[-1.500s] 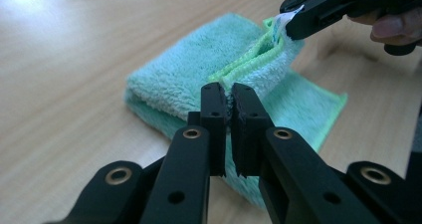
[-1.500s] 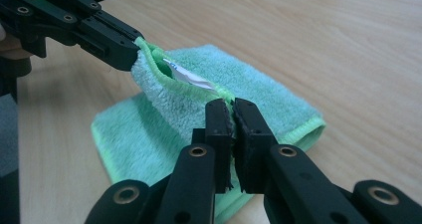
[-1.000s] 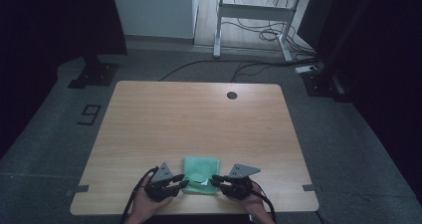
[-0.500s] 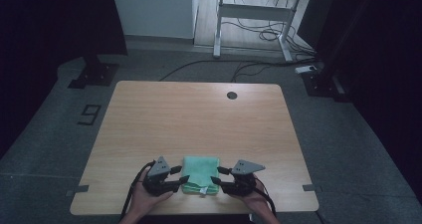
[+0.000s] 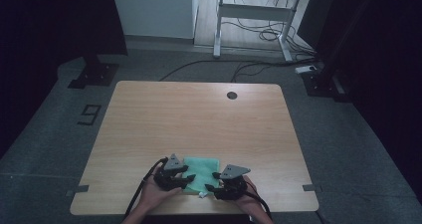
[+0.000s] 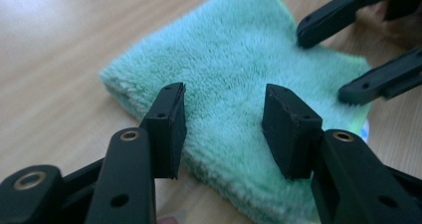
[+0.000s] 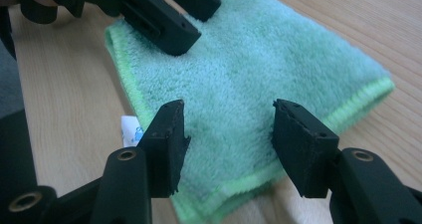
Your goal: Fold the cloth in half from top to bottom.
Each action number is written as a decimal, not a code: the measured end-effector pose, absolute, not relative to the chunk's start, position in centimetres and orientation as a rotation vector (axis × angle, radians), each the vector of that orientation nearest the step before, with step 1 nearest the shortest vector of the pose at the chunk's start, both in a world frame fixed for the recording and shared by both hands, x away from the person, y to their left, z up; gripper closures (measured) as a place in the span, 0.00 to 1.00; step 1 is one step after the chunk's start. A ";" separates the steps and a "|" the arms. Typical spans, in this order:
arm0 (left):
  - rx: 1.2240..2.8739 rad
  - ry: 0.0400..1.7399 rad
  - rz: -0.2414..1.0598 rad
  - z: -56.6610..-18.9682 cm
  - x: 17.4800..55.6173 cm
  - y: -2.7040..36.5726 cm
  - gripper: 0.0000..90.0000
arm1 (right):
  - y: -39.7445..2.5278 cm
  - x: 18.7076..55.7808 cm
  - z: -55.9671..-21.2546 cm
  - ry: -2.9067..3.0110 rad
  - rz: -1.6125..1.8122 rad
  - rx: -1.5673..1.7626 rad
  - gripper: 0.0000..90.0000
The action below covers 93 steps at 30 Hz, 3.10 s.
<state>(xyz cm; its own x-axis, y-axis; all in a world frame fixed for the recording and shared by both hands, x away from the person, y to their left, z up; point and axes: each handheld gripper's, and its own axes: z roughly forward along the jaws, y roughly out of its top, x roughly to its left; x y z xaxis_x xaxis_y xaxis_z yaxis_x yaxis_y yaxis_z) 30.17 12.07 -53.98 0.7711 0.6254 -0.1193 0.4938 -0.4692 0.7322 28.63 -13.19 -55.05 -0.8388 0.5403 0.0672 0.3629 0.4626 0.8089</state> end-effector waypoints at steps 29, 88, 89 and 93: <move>2.147 0.913 0.215 -54.1 34.0 12.0 0.59 | -10.8 34.2 -54.7 2.453 1.238 0.912 0.65; 2.163 0.924 0.243 -54.1 40.8 8.0 0.59 | -11.3 34.4 -55.2 2.444 1.238 0.932 0.49; 2.164 0.926 0.244 -54.0 40.8 8.0 0.59 | -11.3 34.4 -55.2 2.444 1.238 0.932 0.49; 2.157 0.936 0.242 -53.9 40.9 7.9 0.59 | -11.4 34.6 -55.2 2.445 1.246 0.944 0.49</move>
<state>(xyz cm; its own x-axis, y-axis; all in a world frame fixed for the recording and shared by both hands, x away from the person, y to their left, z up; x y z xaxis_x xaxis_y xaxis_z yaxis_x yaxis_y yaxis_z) 40.89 7.94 -53.92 0.7132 0.6910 -0.1177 0.5471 -0.4437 0.7098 34.58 -11.37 -55.16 -0.7628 0.6423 0.0748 0.4380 0.4281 0.7905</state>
